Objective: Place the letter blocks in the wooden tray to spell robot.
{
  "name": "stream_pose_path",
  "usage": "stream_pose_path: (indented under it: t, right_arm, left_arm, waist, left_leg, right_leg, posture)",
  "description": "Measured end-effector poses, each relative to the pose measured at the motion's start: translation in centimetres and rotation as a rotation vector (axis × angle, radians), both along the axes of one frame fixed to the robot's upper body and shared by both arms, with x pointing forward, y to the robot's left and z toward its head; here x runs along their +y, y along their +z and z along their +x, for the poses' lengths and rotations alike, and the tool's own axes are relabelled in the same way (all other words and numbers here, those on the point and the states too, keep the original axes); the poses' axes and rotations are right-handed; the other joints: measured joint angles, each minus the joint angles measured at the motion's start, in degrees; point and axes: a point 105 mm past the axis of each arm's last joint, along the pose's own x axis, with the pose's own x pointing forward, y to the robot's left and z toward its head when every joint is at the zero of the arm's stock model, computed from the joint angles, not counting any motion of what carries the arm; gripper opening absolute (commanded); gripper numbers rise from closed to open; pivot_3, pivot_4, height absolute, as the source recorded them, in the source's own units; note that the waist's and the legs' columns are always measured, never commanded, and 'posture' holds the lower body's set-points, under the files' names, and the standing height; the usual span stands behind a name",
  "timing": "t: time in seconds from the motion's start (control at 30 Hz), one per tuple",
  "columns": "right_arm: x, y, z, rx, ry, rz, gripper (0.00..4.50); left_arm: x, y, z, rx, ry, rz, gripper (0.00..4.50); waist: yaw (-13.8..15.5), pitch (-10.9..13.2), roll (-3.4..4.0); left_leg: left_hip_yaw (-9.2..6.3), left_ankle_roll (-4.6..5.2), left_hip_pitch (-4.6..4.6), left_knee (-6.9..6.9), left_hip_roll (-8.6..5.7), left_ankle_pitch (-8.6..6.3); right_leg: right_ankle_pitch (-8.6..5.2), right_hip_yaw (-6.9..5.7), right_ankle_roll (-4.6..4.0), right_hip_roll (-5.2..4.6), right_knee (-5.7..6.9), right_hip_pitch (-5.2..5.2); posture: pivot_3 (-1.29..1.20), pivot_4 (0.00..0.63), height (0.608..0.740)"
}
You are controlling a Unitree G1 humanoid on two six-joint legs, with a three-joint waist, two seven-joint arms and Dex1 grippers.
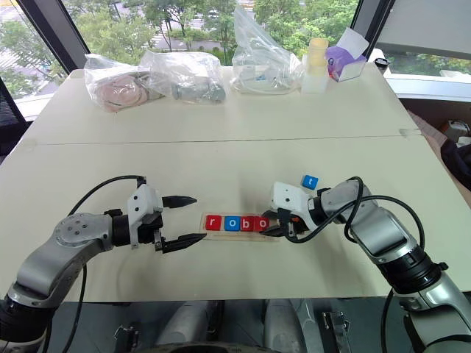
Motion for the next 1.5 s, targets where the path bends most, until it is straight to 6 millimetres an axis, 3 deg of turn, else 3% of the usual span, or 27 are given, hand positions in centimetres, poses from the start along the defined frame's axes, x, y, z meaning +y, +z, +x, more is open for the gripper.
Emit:
stream_pose_path:
  t: [0.17,0.47,0.67,0.77,1.17,1.33,1.5]
  right_arm:
    - [-0.1,-0.3,0.2,-0.01,-0.003,-0.016,4.49]
    - [-0.2,-0.4,0.2,0.001,-0.01,-0.009,4.49]
    - [0.5,1.6,2.0,-0.049,-0.09,0.083,4.49]
    - [1.3,1.1,2.5,-0.049,-0.115,0.112,4.49]
    - [0.5,-0.2,3.4,-0.087,-0.134,0.051,4.49]
    - [0.7,0.7,3.5,-0.032,-0.175,0.111,4.49]
    - [0.9,3.1,2.7,-0.004,-0.18,0.181,4.49]
  left_arm:
    - [0.0,0.0,0.0,0.0,0.002,-0.001,4.5]
    - [0.0,0.0,0.1,-0.002,0.011,-0.006,4.5]
    - [-0.1,0.0,0.1,-0.002,0.01,-0.009,4.5]
    - [-0.1,0.0,0.1,-0.002,0.009,-0.01,4.5]
    - [-0.1,0.0,0.1,-0.003,0.011,-0.011,4.5]
    - [-0.2,0.0,0.1,-0.003,0.013,-0.018,4.5]
    - [-0.3,0.1,0.1,-0.004,0.012,-0.019,4.5]
  waist:
    - [0.0,0.0,0.0]
    - [0.0,0.0,0.0]
    - [-0.04,-0.01,-0.01]
    - [-0.02,0.0,0.0]
    - [-0.11,0.0,0.0]
    - [-0.04,0.0,0.0]
    - [0.01,0.0,0.0]
  left_leg:
    - [0.0,0.0,0.0,0.0,0.0,0.0]
    - [0.0,0.0,0.0,0.01,0.0,0.0]
    - [-0.02,0.0,0.01,-0.01,0.01,0.0]
    - [0.0,0.0,0.0,-0.01,-0.01,0.0]
    - [0.0,-0.01,0.01,-0.01,-0.02,0.0]
    - [0.0,-0.01,0.0,-0.01,-0.02,0.0]
    - [-0.01,-0.01,0.0,-0.01,-0.02,0.0]
  right_leg:
    - [0.0,0.0,0.0,0.0,0.0,0.0]
    - [0.0,0.0,0.0,0.0,0.0,0.0]
    - [0.0,-0.01,-0.01,0.01,0.01,0.0]
    - [0.01,0.0,-0.01,0.01,0.01,-0.02]
    - [0.01,0.0,-0.01,0.05,0.03,-0.02]
    - [0.01,0.0,-0.01,0.04,0.03,-0.02]
    - [0.01,0.0,-0.01,0.02,0.02,-0.02]
  posture:
    - [0.0,0.15,0.74]
    - [0.0,0.15,0.74]
    - [0.0,0.15,0.74]
    - [0.0,0.15,0.74]
    - [0.0,0.15,0.74]
    - [0.0,0.15,0.74]
    - [0.0,0.15,0.74]
